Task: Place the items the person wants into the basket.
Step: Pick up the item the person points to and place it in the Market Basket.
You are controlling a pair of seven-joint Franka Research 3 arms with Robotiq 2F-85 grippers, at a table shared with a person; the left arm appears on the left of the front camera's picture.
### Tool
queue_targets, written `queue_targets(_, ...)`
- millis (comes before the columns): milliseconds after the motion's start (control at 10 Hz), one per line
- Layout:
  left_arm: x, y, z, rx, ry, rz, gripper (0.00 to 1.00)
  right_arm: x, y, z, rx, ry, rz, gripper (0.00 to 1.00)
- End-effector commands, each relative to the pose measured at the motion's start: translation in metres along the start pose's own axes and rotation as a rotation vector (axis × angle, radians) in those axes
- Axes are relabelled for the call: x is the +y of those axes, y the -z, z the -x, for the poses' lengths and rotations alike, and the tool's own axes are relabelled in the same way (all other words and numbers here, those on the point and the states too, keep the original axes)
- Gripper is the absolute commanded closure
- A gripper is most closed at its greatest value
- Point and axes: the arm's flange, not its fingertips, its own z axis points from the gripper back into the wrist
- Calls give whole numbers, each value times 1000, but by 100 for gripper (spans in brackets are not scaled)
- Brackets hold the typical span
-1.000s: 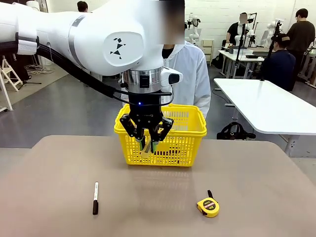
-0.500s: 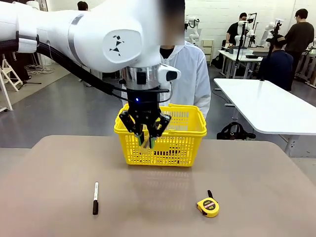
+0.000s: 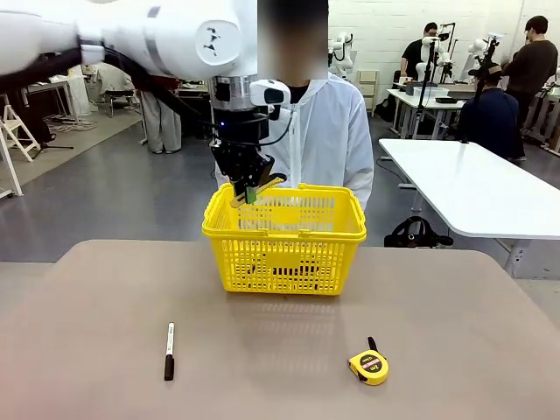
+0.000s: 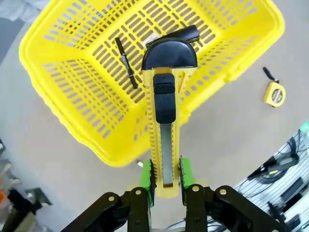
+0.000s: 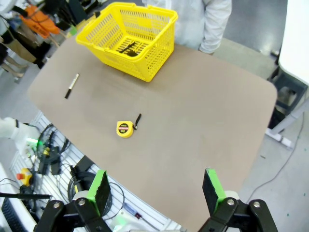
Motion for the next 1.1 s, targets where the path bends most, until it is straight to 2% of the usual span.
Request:
queue_targets(0,5,10,-41,72,89,-38,72,0,4,2,1,-5,-5,0)
queue_targets(300,19,44,-67,86,117,3,72,0,4,2,1,-5,-5,0)
queue_targets(500,21,51,-69,92,101,2,72,0,4,2,1,-5,-5,0)
queue_targets(600,20,43,-66,57,70,-3,72,0,4,2,1,-5,-5,0)
queue_targets(700,17,64,-60,82,94,14,72,0,4,2,1,-5,-5,0)
queue_targets(1000,17,64,-60,82,94,14,72,0,4,2,1,-5,-5,0)
